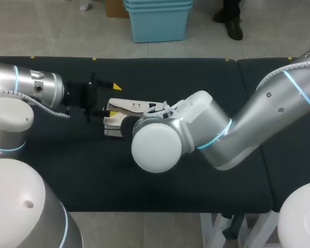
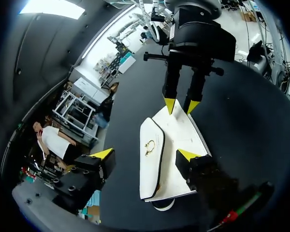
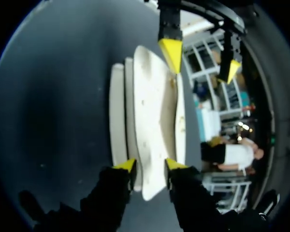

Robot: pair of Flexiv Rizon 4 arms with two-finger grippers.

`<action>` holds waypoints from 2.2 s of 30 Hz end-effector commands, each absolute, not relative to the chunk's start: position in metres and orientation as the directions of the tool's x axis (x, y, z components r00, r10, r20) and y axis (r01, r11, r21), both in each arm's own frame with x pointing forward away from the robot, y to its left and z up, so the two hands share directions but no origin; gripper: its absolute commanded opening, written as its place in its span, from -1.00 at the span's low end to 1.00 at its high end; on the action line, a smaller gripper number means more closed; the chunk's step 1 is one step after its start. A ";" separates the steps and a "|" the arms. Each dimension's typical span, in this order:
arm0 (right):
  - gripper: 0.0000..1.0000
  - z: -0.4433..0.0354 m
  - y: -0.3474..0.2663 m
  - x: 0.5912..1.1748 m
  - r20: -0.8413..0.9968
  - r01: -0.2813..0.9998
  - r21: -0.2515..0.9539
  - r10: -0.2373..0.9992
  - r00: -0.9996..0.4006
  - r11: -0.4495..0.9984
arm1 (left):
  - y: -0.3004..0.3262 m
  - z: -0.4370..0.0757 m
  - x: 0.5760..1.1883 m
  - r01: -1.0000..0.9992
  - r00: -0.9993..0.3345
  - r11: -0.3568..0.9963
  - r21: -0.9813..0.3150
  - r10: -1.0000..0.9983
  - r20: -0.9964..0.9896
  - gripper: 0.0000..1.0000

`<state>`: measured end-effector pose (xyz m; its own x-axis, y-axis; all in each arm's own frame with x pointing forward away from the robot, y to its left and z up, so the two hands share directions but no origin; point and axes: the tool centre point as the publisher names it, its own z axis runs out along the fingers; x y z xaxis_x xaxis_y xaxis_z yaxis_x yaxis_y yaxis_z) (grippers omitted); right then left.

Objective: Pick up the bag, open it, inspect its contents, close it, and place it on the opposite side

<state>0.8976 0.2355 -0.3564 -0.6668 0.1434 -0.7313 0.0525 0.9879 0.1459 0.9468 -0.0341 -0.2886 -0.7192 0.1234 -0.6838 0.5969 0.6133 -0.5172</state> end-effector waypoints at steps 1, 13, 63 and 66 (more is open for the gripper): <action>1.00 -0.334 0.228 0.896 -0.702 0.032 0.137 0.120 -0.702 0.990 | -0.030 -0.280 0.944 0.567 -0.740 0.636 -0.524 0.115 -0.663 1.00; 1.00 -0.288 0.214 0.902 -0.537 -0.020 0.188 0.086 -0.839 0.982 | -0.016 -0.256 0.953 0.313 -0.903 0.705 -0.636 0.014 -0.429 1.00; 1.00 -0.260 0.156 0.957 0.348 0.865 0.205 0.791 -0.502 0.458 | -0.022 -0.253 0.968 -0.762 -0.646 0.595 -0.254 -0.679 0.349 1.00; 1.00 -0.260 0.156 0.957 0.348 0.865 0.205 0.791 -0.502 0.458 | -0.022 -0.253 0.968 -0.762 -0.646 0.595 -0.254 -0.679 0.349 1.00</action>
